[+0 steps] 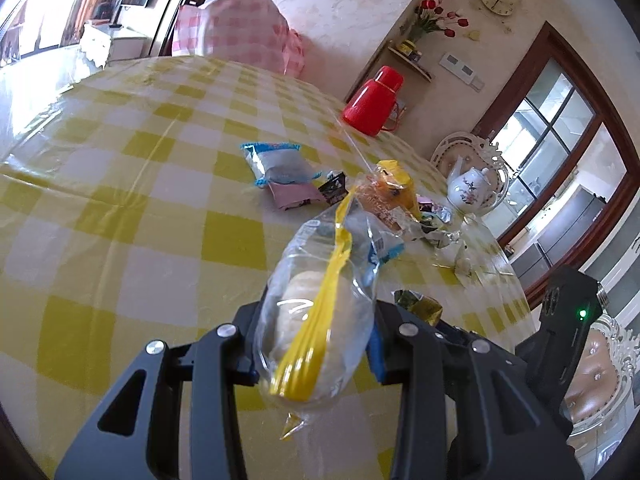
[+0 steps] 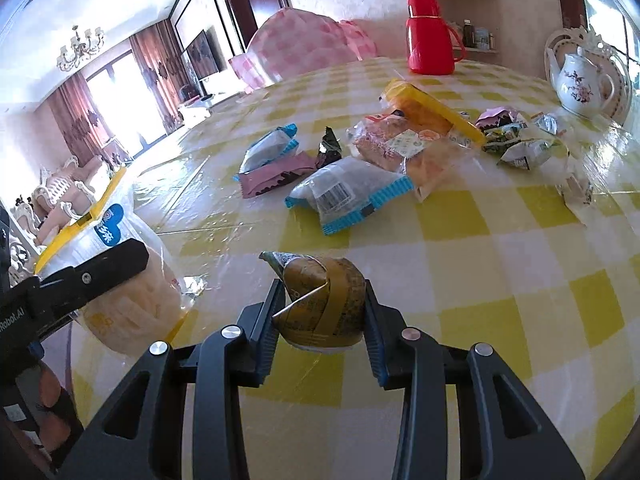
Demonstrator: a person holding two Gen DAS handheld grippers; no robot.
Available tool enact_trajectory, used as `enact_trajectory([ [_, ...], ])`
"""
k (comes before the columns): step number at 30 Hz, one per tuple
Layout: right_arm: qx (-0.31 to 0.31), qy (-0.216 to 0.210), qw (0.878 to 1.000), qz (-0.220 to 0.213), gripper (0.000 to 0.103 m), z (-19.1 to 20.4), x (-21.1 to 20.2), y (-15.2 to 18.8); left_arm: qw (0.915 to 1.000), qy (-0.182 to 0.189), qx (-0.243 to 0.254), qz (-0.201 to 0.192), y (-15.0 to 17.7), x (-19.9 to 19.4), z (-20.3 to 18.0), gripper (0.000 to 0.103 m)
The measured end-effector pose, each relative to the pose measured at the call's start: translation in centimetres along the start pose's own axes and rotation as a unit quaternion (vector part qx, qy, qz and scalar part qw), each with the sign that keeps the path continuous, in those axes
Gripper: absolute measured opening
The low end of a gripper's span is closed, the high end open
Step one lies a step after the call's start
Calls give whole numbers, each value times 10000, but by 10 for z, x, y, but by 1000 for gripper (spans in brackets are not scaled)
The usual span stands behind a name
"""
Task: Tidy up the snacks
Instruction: 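Carry both snacks to the purple-rimmed box and open both grippers to drop them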
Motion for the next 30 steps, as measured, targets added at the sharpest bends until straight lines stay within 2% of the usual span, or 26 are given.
enact_trajectory([
  [9, -146, -144, 9997, -101, 37, 38, -10, 11, 9996, -100, 67, -240, 4, -43, 19, 38],
  [18, -849, -414, 9955, -93, 37, 128, -16, 29, 9977, -373, 104, -552, 12, -104, 61, 38],
  [24, -1539, -747, 9852, 58, 37, 210, -11, 51, 9938, -783, 36, -783, 17, -157, 118, 38],
  [30, -2278, -1116, 9666, 359, 37, 290, 6, 85, 9843, -1505, -208, -895, 17, -197, 195, 38],
])
Point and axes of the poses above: each gripper's, at about its wrist camera, not at the fingertips, and x roughly the way its jaws point, z to its left, y to its underside, the point moved 8 cm from there along x, roughly the way its jaws point, and after that the axes turned 14 degrees about -y, right-handed, at the moved point
